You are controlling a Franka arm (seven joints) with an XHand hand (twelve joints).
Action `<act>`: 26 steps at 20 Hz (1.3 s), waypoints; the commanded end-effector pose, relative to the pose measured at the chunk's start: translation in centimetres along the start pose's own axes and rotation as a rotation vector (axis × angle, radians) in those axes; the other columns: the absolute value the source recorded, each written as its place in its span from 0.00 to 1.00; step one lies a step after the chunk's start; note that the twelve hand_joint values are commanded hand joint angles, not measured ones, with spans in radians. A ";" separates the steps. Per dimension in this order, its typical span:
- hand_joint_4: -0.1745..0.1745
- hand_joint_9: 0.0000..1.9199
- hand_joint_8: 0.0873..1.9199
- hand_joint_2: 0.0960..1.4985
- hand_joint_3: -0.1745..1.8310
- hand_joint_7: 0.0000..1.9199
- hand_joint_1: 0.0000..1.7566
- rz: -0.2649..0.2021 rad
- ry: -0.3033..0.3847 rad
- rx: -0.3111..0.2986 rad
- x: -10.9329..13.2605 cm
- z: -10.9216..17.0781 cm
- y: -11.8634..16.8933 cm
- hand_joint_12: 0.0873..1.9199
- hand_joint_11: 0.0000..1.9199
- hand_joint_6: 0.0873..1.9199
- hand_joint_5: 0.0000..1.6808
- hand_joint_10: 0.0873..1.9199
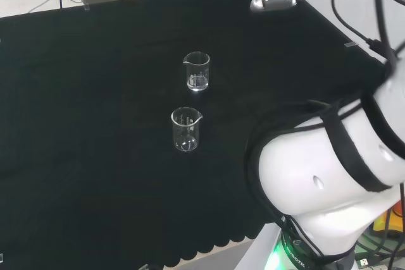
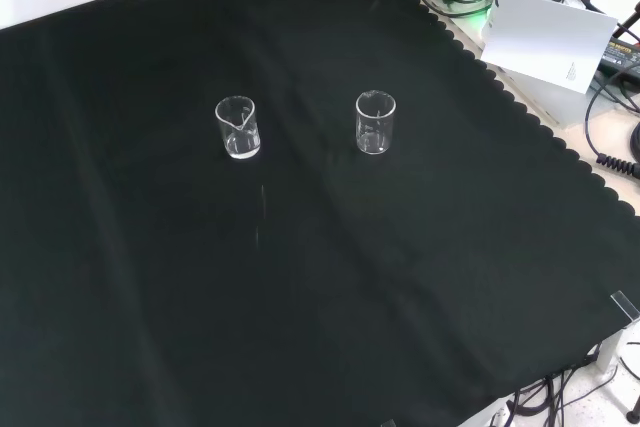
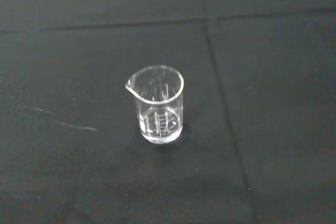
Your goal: Pick up the beaker on the right.
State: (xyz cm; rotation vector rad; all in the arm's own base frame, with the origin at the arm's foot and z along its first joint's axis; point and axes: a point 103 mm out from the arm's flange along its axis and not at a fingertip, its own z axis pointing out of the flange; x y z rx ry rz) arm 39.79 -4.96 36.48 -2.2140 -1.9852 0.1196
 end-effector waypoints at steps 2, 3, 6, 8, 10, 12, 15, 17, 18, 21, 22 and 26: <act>0.42 0.16 0.28 0.70 0.22 0.08 0.23 -0.073 0.076 0.017 -2.0 5.1 10.2 0.70 0.03 0.00 0.19 0.33; 0.43 0.16 0.28 0.68 0.22 0.08 0.27 -0.081 0.080 0.026 -2.1 5.6 10.9 0.70 0.04 0.00 0.19 0.33; 0.43 0.17 0.29 0.63 0.21 0.09 0.35 -0.104 0.092 0.047 -2.1 7.1 12.7 0.71 0.04 0.00 0.19 0.34; 0.43 0.18 0.29 0.58 0.25 0.09 0.38 -0.119 0.111 0.053 -2.4 8.1 13.6 0.71 0.05 0.00 0.19 0.33; 0.43 0.18 0.30 0.50 0.31 0.09 0.41 -0.132 0.148 0.063 -2.6 9.2 14.4 0.71 0.05 0.00 0.18 0.33; 0.42 0.17 0.30 0.46 0.35 0.09 0.42 -0.148 0.160 0.075 -2.7 10.3 14.8 0.71 0.05 0.00 0.17 0.33; 0.41 0.16 0.30 0.40 0.38 0.08 0.45 -0.164 0.173 0.093 -2.8 11.8 15.3 0.71 0.03 0.00 0.16 0.33; 0.40 0.16 0.31 0.39 0.39 0.08 0.46 -0.167 0.180 0.099 -2.9 12.6 15.6 0.71 0.03 0.00 0.17 0.33; 0.39 0.16 0.31 0.38 0.39 0.08 0.47 -0.167 0.188 0.104 -3.0 13.0 15.7 0.71 0.03 0.00 0.18 0.33; 0.38 0.16 0.31 0.38 0.39 0.09 0.47 -0.174 0.246 0.131 -3.3 14.1 16.1 0.71 0.03 0.00 0.20 0.33; 0.38 0.16 0.31 0.37 0.39 0.09 0.47 -0.179 0.268 0.143 -3.3 14.5 16.1 0.71 0.03 0.00 0.20 0.33; 0.38 0.16 0.31 0.35 0.41 0.08 0.48 -0.209 0.345 0.133 -3.4 16.5 16.1 0.71 0.03 0.00 0.20 0.33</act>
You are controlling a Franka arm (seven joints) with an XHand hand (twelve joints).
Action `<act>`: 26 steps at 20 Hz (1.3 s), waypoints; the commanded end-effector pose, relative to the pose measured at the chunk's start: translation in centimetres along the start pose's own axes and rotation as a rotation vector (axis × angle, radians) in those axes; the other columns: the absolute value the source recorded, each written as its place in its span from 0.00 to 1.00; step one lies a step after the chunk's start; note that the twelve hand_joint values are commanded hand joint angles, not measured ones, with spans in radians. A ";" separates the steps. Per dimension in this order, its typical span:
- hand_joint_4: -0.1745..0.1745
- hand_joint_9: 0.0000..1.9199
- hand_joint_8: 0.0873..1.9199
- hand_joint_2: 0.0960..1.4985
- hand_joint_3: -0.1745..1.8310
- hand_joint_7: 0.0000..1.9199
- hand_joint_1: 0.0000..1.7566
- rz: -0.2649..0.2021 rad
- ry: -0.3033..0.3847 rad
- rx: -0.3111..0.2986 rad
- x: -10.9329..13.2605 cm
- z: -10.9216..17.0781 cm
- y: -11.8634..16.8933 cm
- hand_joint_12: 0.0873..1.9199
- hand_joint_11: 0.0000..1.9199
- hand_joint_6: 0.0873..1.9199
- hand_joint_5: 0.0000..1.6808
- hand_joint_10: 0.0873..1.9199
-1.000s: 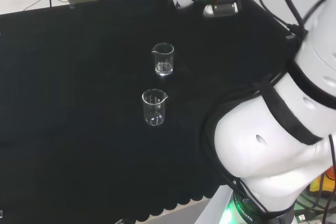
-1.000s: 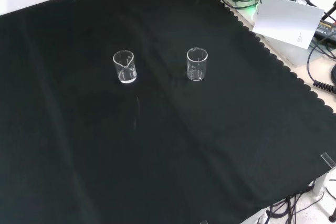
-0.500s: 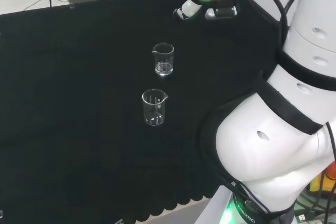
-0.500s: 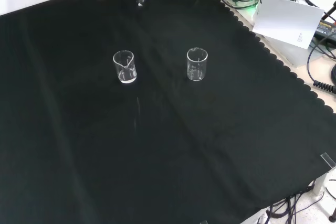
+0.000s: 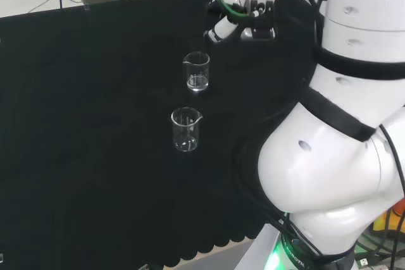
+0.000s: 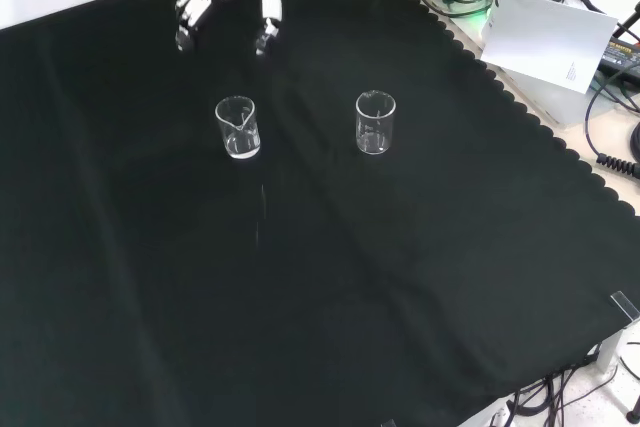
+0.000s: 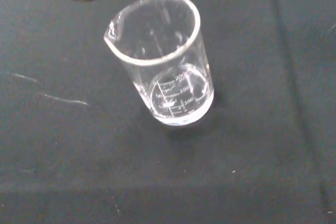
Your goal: Pick up the beaker on the right.
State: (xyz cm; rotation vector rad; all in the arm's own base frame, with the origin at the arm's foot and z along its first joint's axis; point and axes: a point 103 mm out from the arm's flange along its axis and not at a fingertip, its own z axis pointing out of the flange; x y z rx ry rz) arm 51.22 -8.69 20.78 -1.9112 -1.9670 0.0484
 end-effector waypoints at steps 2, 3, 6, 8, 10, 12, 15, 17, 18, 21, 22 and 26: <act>0.37 0.18 0.32 0.33 0.42 0.10 0.49 -0.097 0.182 -0.011 -1.3 3.6 2.3 0.71 0.04 0.00 0.21 0.33; 0.37 0.19 0.32 0.33 0.42 0.11 0.49 -0.107 0.194 -0.002 -1.5 3.9 2.4 0.71 0.04 0.00 0.22 0.32; 0.36 0.20 0.32 0.32 0.43 0.11 0.49 -0.129 0.218 0.027 -1.6 5.0 2.8 0.71 0.04 0.00 0.22 0.32; 0.37 0.18 0.31 0.31 0.43 0.09 0.49 -0.144 0.232 0.037 -1.8 5.8 3.0 0.71 0.04 0.00 0.19 0.31; 0.37 0.17 0.30 0.30 0.43 0.07 0.49 -0.149 0.242 0.036 -1.9 6.7 3.1 0.71 0.03 0.00 0.18 0.31; 0.37 0.17 0.31 0.30 0.43 0.08 0.50 -0.161 0.265 0.035 -2.1 7.5 3.3 0.71 0.03 0.00 0.18 0.31; 0.37 0.18 0.31 0.29 0.43 0.08 0.51 -0.192 0.297 0.032 -2.3 8.3 3.8 0.71 0.03 0.00 0.18 0.31; 0.37 0.18 0.31 0.29 0.43 0.08 0.53 -0.208 0.334 0.028 -2.6 8.7 4.2 0.71 0.02 0.00 0.18 0.31; 0.37 0.18 0.31 0.29 0.43 0.08 0.53 -0.219 0.352 0.032 -2.6 9.0 4.3 0.71 0.02 0.00 0.18 0.31; 0.37 0.18 0.31 0.29 0.43 0.08 0.54 -0.239 0.379 0.034 -2.7 10.1 4.9 0.71 0.01 0.00 0.18 0.31; 0.38 0.18 0.31 0.28 0.43 0.08 0.54 -0.243 0.387 0.036 -2.7 10.5 5.1 0.71 0.01 0.00 0.18 0.31; 0.39 0.16 0.31 0.28 0.44 0.07 0.54 -0.272 0.412 0.028 -2.6 11.4 5.8 0.71 0.00 0.00 0.18 0.30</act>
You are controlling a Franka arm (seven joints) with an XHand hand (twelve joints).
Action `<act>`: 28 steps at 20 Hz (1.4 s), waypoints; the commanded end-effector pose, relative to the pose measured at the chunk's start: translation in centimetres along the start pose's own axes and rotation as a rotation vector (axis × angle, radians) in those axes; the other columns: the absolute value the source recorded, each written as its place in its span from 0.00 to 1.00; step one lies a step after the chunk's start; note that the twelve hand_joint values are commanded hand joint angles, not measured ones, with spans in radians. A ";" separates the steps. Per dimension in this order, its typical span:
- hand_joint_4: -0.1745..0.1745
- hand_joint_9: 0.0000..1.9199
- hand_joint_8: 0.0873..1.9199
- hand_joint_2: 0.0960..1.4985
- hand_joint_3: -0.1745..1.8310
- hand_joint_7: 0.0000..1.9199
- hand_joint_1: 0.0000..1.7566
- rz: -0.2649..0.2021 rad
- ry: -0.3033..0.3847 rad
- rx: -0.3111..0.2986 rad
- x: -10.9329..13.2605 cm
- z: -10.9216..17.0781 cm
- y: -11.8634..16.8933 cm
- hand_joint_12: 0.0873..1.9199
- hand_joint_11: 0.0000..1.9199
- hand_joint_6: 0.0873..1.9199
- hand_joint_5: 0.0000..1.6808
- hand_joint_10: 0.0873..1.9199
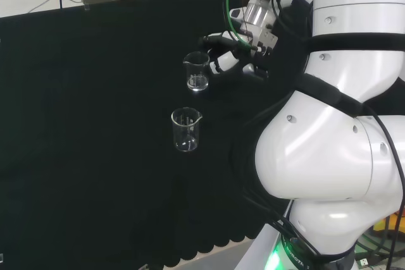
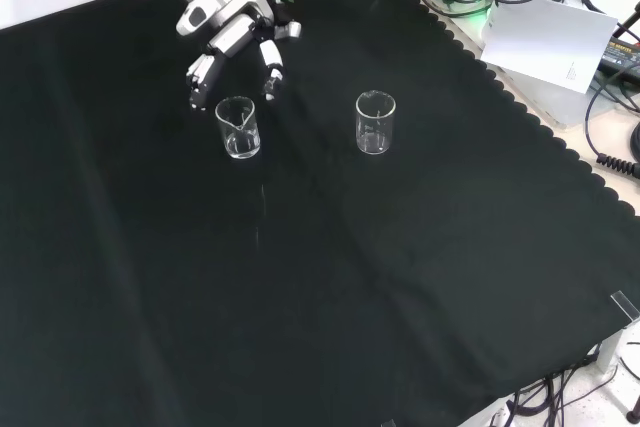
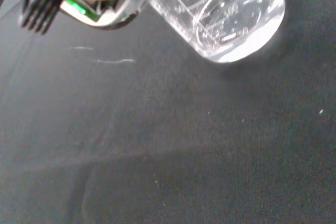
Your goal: Pick up the beaker on the right.
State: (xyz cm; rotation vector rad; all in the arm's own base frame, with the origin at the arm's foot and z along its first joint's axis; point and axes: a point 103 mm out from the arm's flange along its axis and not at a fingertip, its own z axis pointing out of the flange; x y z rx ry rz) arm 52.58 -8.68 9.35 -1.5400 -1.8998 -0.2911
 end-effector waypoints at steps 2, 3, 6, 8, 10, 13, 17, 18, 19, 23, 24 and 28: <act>0.39 0.16 0.31 0.28 0.44 0.07 0.54 -0.065 0.064 -0.014 -0.5 1.6 1.5 0.70 0.00 0.00 0.18 0.30; 0.39 0.16 0.31 0.28 0.44 0.07 0.54 -0.069 0.077 -0.018 -0.6 1.8 1.7 0.70 0.00 0.00 0.18 0.30; 0.40 0.16 0.31 0.28 0.44 0.08 0.55 -0.091 0.085 -0.031 -0.4 2.3 2.1 0.70 0.00 0.00 0.19 0.30; 0.41 0.17 0.32 0.28 0.44 0.08 0.55 -0.094 0.100 -0.039 -0.5 2.4 2.3 0.70 0.00 0.00 0.19 0.30; 0.41 0.17 0.32 0.28 0.44 0.09 0.55 -0.098 0.104 -0.044 -0.5 2.6 2.5 0.69 0.00 0.00 0.19 0.30; 0.42 0.18 0.32 0.27 0.45 0.10 0.55 -0.060 0.083 -0.072 -0.2 3.1 3.3 0.69 0.00 0.00 0.20 0.30; 0.42 0.20 0.33 0.27 0.45 0.12 0.57 -0.068 0.111 -0.082 -0.1 3.6 3.7 0.70 0.00 0.00 0.23 0.31; 0.42 0.21 0.34 0.27 0.45 0.13 0.57 -0.071 0.116 -0.081 0.0 3.7 3.8 0.70 0.01 0.00 0.24 0.31; 0.42 0.22 0.34 0.27 0.45 0.14 0.57 -0.073 0.129 -0.081 -0.1 3.9 3.9 0.70 0.01 0.00 0.25 0.31; 0.42 0.24 0.35 0.27 0.45 0.15 0.58 -0.074 0.162 -0.088 -0.4 4.3 4.2 0.70 0.02 0.00 0.26 0.30; 0.42 0.24 0.35 0.27 0.45 0.16 0.58 -0.073 0.160 -0.090 -0.2 4.6 4.3 0.70 0.02 0.00 0.26 0.30; 0.42 0.25 0.36 0.27 0.46 0.17 0.58 -0.074 0.180 -0.108 0.5 5.2 4.8 0.70 0.03 0.00 0.27 0.30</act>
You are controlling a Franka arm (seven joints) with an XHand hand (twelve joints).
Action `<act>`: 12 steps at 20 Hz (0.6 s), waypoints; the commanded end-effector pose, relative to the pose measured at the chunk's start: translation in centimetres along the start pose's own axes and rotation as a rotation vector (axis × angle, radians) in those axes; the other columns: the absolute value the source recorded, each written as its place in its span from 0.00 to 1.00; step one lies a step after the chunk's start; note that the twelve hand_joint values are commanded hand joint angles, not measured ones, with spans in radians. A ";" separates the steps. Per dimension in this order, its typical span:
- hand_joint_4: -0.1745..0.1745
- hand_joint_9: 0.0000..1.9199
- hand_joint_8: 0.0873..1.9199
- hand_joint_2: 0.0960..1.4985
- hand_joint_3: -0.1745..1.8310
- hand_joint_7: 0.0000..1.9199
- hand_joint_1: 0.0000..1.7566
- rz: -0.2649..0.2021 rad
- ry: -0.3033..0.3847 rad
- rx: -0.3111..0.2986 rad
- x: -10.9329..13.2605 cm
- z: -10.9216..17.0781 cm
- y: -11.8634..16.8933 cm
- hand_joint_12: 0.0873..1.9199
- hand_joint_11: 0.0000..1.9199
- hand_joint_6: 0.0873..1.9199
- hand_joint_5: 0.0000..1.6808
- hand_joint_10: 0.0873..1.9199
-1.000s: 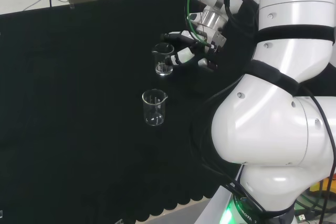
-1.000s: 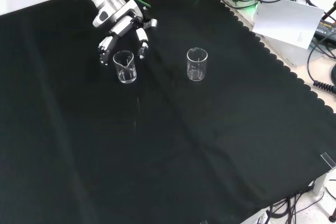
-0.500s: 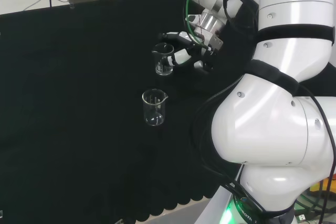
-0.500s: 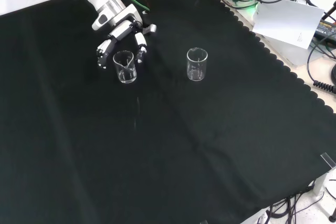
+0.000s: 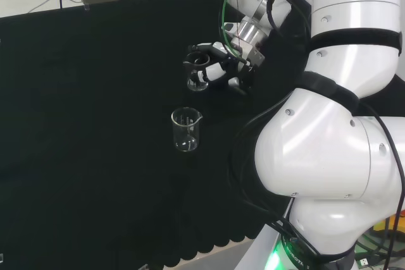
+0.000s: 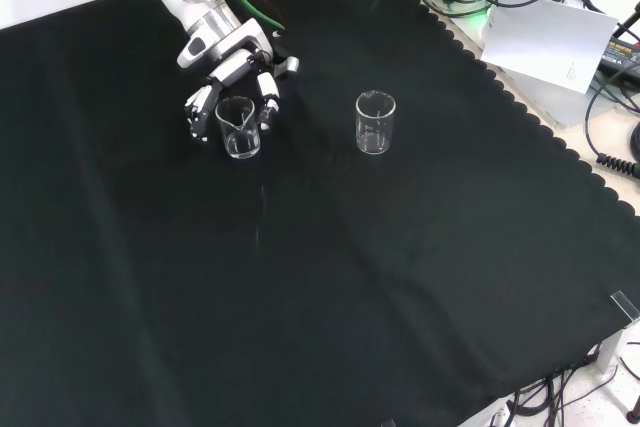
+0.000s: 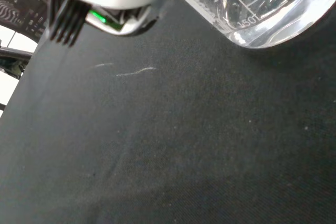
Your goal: Pick up the beaker on the right.
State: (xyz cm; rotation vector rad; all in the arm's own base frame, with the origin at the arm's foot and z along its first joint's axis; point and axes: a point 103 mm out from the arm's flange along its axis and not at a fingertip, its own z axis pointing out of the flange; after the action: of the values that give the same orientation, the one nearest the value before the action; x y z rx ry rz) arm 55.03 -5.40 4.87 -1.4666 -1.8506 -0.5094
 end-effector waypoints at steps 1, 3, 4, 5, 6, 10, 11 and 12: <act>0.42 0.25 0.36 0.27 0.46 0.17 0.58 -0.003 0.043 -0.027 0.8 1.1 0.5 0.70 0.03 0.00 0.27 0.30; 0.42 0.25 0.36 0.27 0.46 0.17 0.58 -0.001 0.059 -0.042 0.6 1.1 0.5 0.69 0.03 0.00 0.27 0.30; 0.42 0.25 0.36 0.27 0.46 0.17 0.58 -0.002 0.067 -0.052 0.6 1.1 0.5 0.69 0.04 0.00 0.28 0.30; 0.43 0.26 0.36 0.27 0.46 0.18 0.58 -0.001 0.076 -0.061 0.5 1.0 0.4 0.69 0.04 0.00 0.28 0.30; 0.43 0.26 0.37 0.27 0.46 0.18 0.59 0.002 0.086 -0.074 0.4 0.8 0.4 0.69 0.04 0.00 0.29 0.30; 0.44 0.28 0.36 0.28 0.45 0.21 0.60 0.007 0.097 -0.102 0.4 0.8 0.4 0.68 0.06 0.07 0.29 0.28; 0.44 0.29 0.36 0.28 0.45 0.21 0.60 0.008 0.096 -0.107 0.3 0.6 0.4 0.68 0.06 0.12 0.28 0.27; 0.44 0.29 0.36 0.28 0.45 0.21 0.60 0.009 0.096 -0.109 0.2 0.5 0.3 0.68 0.07 0.17 0.26 0.27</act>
State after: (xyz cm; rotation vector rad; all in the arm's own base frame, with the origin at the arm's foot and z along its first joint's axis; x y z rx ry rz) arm 55.16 -4.43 4.60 -1.4820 -1.7707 -0.6520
